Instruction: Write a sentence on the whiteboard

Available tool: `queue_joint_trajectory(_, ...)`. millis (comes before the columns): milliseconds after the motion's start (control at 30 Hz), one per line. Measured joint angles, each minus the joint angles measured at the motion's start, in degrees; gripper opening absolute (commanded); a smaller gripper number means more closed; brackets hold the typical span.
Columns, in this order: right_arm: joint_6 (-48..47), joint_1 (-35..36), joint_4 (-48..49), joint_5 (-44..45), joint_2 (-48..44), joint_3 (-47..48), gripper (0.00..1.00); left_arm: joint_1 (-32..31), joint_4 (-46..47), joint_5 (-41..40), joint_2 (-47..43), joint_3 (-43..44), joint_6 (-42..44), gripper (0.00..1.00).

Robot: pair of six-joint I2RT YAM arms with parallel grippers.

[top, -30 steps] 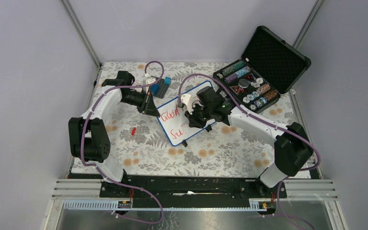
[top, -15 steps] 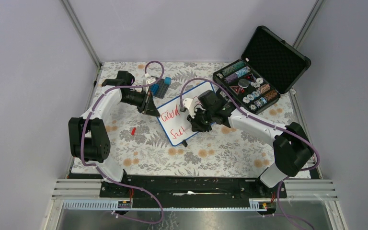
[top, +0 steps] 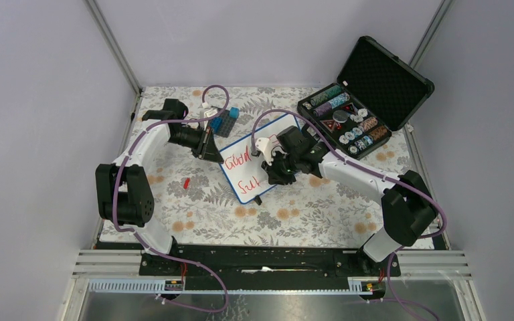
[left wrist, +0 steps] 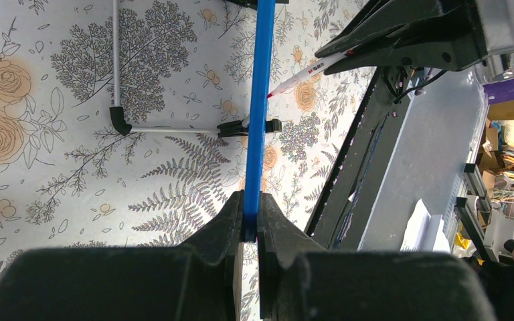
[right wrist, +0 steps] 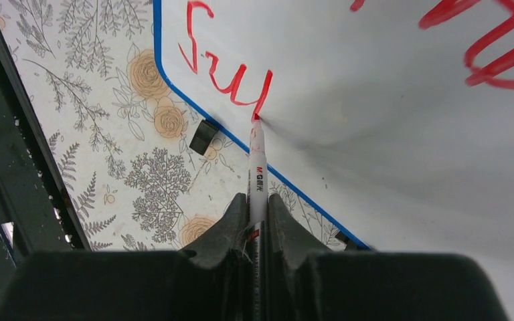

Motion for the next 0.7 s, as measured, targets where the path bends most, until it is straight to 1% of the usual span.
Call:
queue_joint_trajectory(233, 0.02, -0.61, 0.11, 0.00, 0.00, 2.93, 0.00, 0.00, 0.00, 0.00, 0.00, 0.00, 0.00, 0.00)
queue_joint_trajectory(700, 0.02, -0.76, -0.15, -0.02, 0.13, 3.50, 0.00, 0.00, 0.00, -0.02, 0.00, 0.00, 0.00, 0.00)
